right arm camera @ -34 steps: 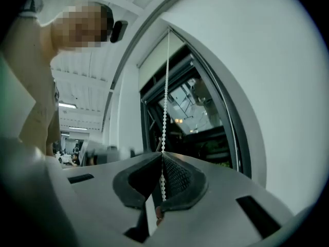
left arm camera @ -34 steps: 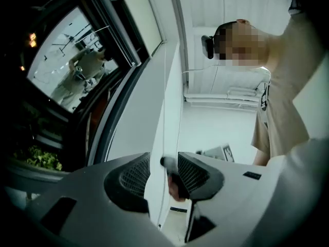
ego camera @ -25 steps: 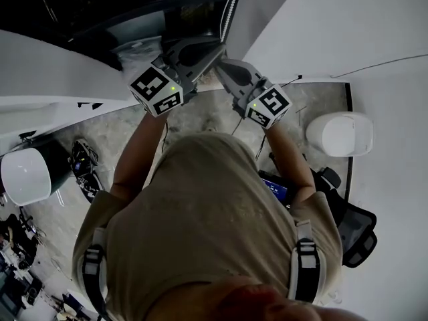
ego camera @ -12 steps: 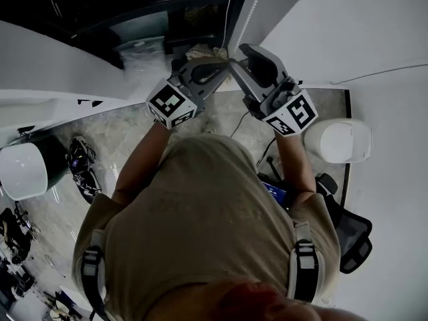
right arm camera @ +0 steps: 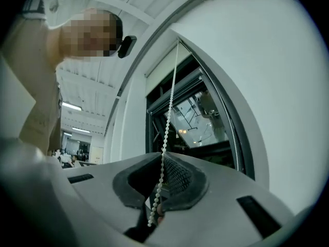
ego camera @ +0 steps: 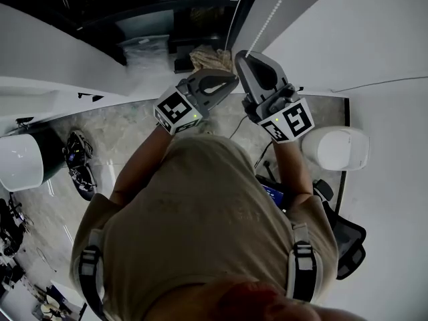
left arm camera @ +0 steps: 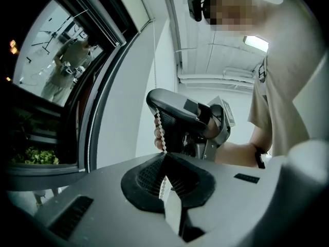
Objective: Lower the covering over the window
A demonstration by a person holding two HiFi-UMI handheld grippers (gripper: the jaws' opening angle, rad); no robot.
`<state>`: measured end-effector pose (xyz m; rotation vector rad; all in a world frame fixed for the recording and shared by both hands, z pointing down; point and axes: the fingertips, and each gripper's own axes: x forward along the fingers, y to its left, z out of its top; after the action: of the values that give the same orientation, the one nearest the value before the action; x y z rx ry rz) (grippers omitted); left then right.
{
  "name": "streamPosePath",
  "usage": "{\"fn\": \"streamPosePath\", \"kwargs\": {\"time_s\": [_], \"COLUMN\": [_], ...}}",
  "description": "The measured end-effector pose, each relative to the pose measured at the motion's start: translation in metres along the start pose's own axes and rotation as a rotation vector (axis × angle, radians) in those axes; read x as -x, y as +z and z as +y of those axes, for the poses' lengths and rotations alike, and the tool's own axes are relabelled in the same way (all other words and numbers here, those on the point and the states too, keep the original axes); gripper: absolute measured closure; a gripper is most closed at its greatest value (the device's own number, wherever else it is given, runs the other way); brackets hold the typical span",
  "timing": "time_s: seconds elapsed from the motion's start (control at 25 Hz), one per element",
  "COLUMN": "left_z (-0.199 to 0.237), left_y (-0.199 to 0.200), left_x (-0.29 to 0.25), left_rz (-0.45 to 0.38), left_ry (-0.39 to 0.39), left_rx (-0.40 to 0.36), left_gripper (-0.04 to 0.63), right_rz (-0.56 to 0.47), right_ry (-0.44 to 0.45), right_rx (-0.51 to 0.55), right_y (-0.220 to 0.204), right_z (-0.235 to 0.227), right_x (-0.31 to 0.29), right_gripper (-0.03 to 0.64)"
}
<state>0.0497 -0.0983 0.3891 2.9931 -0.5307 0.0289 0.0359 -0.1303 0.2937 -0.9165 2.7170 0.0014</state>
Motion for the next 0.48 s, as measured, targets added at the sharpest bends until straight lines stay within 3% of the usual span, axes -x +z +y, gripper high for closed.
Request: {"fn": "streamPosePath", "kwargs": {"time_s": [0.12,0.2,0.24,0.36,0.44,0.48], "left_z": [0.006,0.022,0.029,0.044,0.047,0.044], "left_y": [0.008,0.023,0.034,0.072,0.088,0.09], "left_x": [0.012,0.024,0.025,0.013,0.002,-0.003], "left_rz": [-0.059,-0.152,-0.186,-0.214,-0.2,-0.185], "left_ry": [-0.043,-0.008,0.027,0.094,0.091,0.075], "left_rx": [0.051,0.127,0.133,0.051,-0.004,-0.023], "left_gripper": [0.571,0.434,0.434,0.434,0.436,0.485], "right_rz": [0.045,0.169,0.222,0.247,0.223,0.216], "right_ry": [-0.036,-0.045,-0.038,0.008,0.037,0.042], "right_rx": [-0.028,-0.044,-0.07,-0.124,-0.128,-0.133], "right_y": [-0.02,-0.061,-0.08,-0.097,-0.095,-0.096], "right_z": [-0.008,-0.011,-0.01,0.001,0.012,0.016], "right_x": [-0.002,0.001,0.005,0.008,0.004,0.004], "right_gripper": [0.598,0.6,0.6,0.6,0.598,0.6]}}
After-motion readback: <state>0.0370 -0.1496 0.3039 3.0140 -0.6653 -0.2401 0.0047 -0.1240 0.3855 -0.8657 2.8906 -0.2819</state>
